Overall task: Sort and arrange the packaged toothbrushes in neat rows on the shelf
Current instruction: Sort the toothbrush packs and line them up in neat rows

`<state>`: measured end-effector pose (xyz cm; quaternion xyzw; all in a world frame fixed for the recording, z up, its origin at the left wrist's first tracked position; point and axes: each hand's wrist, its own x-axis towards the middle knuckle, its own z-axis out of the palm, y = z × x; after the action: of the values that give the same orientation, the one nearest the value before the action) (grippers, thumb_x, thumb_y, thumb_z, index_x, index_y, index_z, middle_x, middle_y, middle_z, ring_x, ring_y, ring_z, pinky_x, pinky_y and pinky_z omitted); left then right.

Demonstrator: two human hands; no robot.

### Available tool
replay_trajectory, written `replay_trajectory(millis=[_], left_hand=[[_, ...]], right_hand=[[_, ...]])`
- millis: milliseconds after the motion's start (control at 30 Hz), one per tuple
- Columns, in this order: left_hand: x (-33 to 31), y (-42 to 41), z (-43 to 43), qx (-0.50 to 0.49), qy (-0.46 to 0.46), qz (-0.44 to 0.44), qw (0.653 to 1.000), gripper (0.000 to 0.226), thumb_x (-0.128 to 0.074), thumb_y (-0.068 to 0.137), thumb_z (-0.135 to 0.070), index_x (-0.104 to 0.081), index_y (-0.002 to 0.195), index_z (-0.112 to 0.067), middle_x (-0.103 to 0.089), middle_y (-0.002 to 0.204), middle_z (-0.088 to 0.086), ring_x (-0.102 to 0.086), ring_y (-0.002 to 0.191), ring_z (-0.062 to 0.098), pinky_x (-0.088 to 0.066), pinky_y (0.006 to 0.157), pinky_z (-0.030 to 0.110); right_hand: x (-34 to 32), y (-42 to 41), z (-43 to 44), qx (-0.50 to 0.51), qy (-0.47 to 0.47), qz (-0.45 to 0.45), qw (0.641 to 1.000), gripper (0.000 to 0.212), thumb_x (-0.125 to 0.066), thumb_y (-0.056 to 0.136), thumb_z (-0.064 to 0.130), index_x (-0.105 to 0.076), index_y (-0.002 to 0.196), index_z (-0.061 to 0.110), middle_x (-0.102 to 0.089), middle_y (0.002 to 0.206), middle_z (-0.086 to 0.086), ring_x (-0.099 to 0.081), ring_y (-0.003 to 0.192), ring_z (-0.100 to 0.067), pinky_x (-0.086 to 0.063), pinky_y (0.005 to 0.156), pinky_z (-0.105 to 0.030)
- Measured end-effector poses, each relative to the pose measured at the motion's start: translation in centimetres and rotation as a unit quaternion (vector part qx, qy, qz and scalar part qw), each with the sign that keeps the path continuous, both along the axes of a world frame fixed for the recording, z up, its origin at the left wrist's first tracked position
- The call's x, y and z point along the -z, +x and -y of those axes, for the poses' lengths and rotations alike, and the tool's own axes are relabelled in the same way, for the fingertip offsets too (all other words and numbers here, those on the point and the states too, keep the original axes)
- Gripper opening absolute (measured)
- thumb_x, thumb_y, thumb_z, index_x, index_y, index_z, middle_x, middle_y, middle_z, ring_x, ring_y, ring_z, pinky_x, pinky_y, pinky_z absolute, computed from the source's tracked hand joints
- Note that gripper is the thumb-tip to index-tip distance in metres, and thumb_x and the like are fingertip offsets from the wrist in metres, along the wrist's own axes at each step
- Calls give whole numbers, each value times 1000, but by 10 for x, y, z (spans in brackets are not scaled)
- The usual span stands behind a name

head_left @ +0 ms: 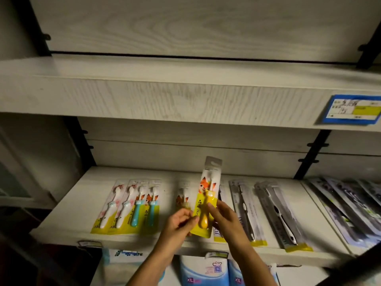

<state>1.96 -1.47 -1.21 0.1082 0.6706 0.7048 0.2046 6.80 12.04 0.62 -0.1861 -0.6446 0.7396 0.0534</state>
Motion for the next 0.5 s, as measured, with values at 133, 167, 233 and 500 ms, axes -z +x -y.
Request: replay_trajectory(millis=[133,167,233,500], left_hand=[[4,-2,1,3,-45,4,999,11,-61,87,-13,-61,76,-11,-59,60,-8,-49,53,-2,-38,52,10],[9,-9,2,-23,-76,3,997,16,-62,87,-19,-62,72,-12,-59,58,-7,-51,54,2,-39,53,12],[17,-26,3,-90,-138,-22,986,27,-60,88,-28,-61,64,-16,-55,53,-7,-50,56,10,-37,52,16],[40,-61,-31,-59,-582,-148,797,58,-64,81,-22,-35,128,-6,-41,135,15,-38,127,29,-34,103,31]], right_hand=[[3,1,-1,32,-17,-15,999,11,-56,90,7,-61,100,5,-71,78,-6,-65,61,-8,-49,51,-16],[4,2,-2,39,-13,-10,999,12,-57,90,9,-61,101,5,-69,80,-9,-64,62,-10,-48,50,-15],[4,4,-5,53,1,-6,999,12,-57,90,9,-60,101,4,-66,82,-12,-60,58,-7,-43,45,-11],[-1,7,-10,64,18,-11,998,13,-56,91,8,-59,102,2,-67,75,-6,-63,56,-4,-48,49,-16]])
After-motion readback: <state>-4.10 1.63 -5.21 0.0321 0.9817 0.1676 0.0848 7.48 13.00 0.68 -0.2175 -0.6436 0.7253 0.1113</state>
